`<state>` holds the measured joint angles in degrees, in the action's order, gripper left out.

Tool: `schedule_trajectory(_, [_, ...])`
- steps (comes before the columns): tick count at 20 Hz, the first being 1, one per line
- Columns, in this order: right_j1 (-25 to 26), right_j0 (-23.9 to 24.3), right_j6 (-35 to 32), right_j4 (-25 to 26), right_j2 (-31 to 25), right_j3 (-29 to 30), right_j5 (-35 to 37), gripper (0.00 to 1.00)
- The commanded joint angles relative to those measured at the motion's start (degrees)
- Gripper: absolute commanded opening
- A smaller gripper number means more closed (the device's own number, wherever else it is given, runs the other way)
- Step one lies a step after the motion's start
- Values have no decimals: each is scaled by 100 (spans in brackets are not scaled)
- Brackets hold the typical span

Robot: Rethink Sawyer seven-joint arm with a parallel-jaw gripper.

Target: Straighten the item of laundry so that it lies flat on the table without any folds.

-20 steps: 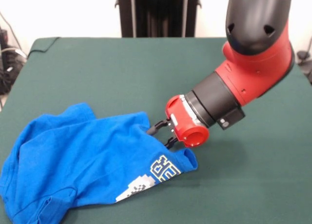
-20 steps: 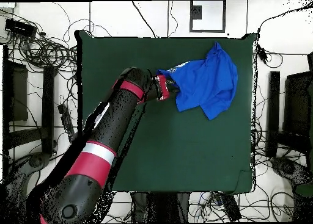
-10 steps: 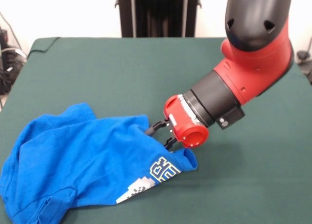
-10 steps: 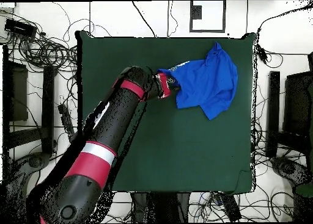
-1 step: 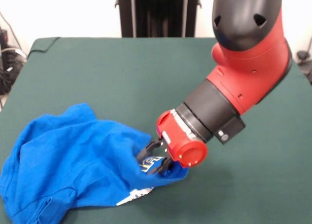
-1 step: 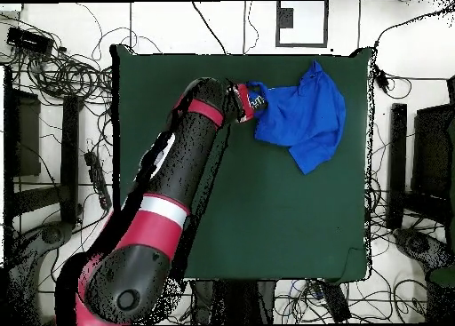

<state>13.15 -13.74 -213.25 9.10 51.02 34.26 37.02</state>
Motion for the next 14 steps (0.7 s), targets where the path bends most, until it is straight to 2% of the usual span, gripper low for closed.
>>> schedule_trajectory(1, [276, 236, -297, -424, -432, -1321, -76, 100])
schedule_trajectory(5, [347, 346, -5, -566, -751, -1622, -65, 100])
schedule_trajectory(9, [525, 410, -105, -674, -728, -1954, 93, 100])
schedule_trajectory(14, [600, 447, -70, -762, -735, -2090, 151, 100])
